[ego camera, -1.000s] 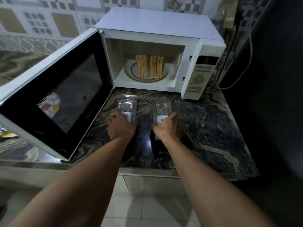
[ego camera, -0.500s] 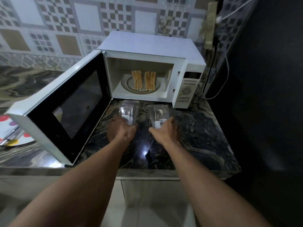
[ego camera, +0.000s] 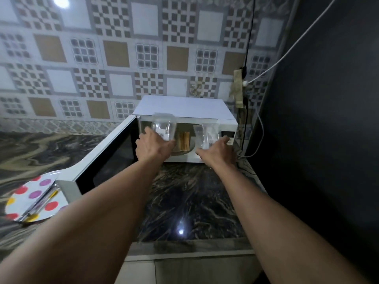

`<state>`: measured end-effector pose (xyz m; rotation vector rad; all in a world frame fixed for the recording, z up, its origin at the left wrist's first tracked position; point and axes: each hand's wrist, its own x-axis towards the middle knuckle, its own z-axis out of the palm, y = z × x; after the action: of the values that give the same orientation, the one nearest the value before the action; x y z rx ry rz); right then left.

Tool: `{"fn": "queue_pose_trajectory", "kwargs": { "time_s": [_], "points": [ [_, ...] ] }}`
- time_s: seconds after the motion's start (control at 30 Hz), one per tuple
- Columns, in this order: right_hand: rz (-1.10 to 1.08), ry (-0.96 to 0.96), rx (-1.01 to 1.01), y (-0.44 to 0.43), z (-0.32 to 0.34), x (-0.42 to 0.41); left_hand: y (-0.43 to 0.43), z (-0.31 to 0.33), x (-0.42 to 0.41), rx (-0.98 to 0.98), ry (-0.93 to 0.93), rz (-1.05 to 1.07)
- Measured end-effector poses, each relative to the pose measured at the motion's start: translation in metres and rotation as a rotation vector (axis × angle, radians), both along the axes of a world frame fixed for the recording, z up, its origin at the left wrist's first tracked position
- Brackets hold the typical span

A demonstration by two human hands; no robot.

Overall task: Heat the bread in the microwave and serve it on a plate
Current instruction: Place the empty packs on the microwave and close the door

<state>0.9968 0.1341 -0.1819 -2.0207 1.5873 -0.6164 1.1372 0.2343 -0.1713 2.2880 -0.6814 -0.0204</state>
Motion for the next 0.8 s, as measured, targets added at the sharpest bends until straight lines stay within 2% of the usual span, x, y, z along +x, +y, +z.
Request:
{"fn": "queue_pose_trajectory", "kwargs": {
  "time_s": [0.1,0.33,0.8],
  "points": [
    [0.01,0.001,-0.063,-0.013,0.025,0.01,-0.018,0.021,0.015,-0.009,-0.023,0.007],
    [0.04,-0.039,-0.063,-0.072,0.062,0.057,-0.075,0.043,0.059,0.02,-0.018,0.028],
    [0.12,0.046,-0.055,-0.194,0.047,0.155,-0.205,0.026,0.145,0.137,-0.005,0.115]
  ]
}}
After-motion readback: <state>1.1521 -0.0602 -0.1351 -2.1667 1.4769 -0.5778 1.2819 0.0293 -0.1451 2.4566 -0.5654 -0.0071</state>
